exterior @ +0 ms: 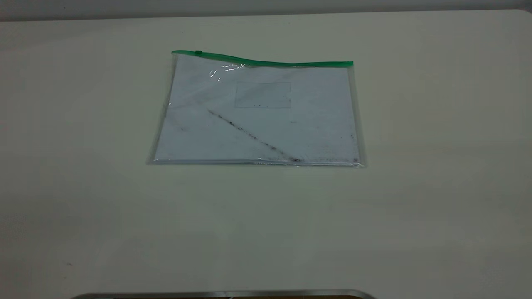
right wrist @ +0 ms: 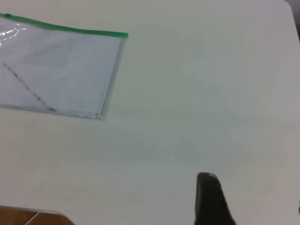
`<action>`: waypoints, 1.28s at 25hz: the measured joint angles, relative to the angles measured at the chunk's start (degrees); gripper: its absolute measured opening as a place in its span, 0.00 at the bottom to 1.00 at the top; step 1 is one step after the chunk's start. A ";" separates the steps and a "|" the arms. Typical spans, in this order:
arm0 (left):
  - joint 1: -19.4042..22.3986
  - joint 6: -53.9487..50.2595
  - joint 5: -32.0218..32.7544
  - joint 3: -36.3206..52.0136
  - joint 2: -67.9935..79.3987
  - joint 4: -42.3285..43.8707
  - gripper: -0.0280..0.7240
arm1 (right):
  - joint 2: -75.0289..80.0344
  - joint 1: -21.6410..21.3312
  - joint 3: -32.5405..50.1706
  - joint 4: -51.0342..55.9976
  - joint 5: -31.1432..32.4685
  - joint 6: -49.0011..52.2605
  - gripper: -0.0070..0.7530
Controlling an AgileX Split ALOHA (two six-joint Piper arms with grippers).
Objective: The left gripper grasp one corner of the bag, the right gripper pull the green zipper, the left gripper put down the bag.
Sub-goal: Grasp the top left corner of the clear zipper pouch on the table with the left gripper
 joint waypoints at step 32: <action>0.00 -4.66 -23.58 -1.53 43.48 -9.84 0.75 | 46.68 0.00 -1.72 29.16 -31.51 -35.68 0.74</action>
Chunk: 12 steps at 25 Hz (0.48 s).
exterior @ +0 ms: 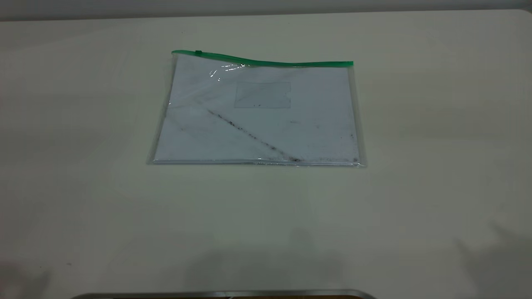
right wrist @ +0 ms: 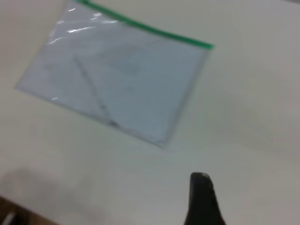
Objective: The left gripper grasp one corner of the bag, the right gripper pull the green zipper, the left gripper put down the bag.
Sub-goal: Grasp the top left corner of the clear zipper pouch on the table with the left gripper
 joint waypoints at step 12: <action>0.00 26.82 -11.78 -16.71 41.13 -24.32 0.82 | 37.43 10.08 -15.70 35.24 -2.01 -35.03 0.75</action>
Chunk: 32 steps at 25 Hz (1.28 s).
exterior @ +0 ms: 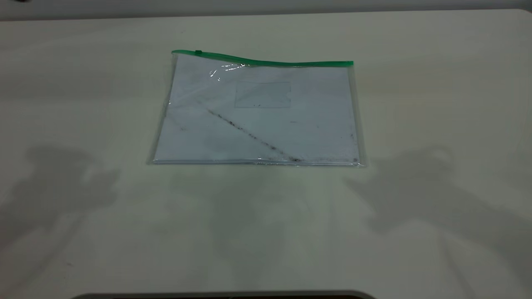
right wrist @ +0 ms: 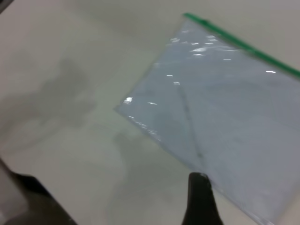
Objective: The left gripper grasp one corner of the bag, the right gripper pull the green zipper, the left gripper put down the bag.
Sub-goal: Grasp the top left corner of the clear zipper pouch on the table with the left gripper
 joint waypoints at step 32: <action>-2.00 14.16 15.08 -68.25 74.14 -9.66 0.82 | 28.38 5.54 -20.55 8.66 0.27 -0.95 0.75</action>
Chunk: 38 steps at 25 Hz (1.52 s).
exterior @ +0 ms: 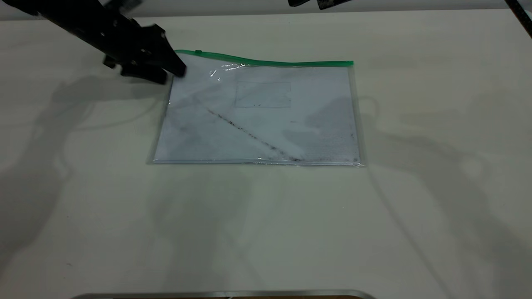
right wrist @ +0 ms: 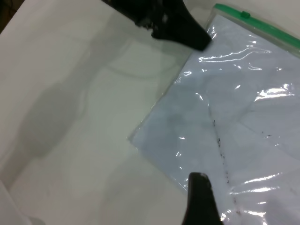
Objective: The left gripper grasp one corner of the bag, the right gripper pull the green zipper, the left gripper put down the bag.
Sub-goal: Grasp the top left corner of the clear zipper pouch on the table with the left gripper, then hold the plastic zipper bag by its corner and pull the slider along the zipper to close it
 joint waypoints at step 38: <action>-3.34 61.12 16.99 -0.65 -2.24 -3.57 0.11 | 26.89 2.22 -30.58 2.28 -0.13 -19.13 0.75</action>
